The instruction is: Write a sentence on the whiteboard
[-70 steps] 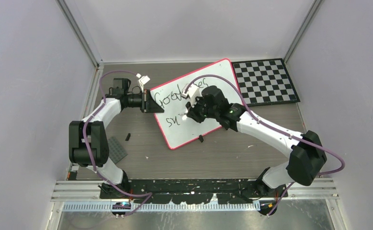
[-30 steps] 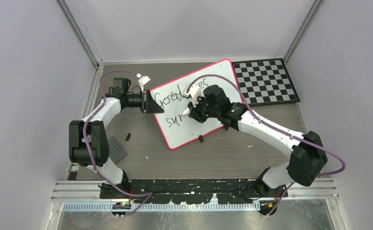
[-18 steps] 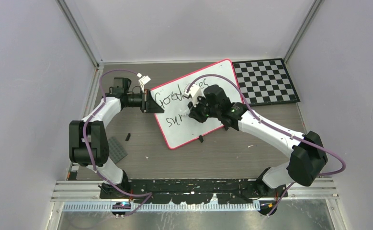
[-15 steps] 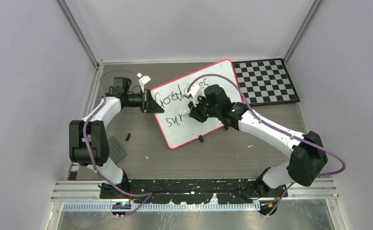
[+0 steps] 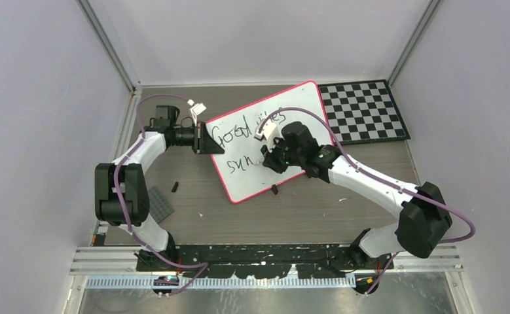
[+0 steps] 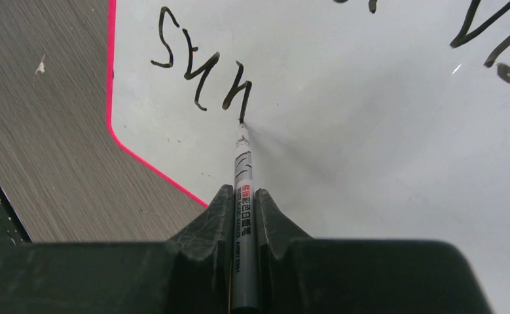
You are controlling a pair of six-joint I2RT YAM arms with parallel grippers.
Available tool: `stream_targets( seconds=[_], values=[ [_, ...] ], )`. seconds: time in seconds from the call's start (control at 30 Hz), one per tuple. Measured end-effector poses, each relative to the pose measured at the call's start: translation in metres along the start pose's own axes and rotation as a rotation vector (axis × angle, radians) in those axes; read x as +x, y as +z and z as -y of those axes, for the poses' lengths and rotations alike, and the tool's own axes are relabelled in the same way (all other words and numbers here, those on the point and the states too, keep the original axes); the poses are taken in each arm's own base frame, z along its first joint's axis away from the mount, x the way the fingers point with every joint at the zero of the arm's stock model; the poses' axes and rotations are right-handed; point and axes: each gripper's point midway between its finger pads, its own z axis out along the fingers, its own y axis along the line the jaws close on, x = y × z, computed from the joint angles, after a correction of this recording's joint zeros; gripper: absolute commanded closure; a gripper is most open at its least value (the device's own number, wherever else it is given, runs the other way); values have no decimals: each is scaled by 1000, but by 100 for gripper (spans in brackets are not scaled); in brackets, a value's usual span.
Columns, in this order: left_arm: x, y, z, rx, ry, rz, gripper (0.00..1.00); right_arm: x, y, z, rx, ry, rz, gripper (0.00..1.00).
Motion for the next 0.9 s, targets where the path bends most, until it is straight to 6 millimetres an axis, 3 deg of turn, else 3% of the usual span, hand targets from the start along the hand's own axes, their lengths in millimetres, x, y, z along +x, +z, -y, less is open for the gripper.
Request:
stream_targets(
  seconds=[0.3,0.9],
  values=[
    [1,0,0,4,10,-1,100,6,-1,-2,-6,5,-17,100],
    [0,-1,1,4,8,-2,100,-10,2,1,-5,19,6,100]
  ],
)
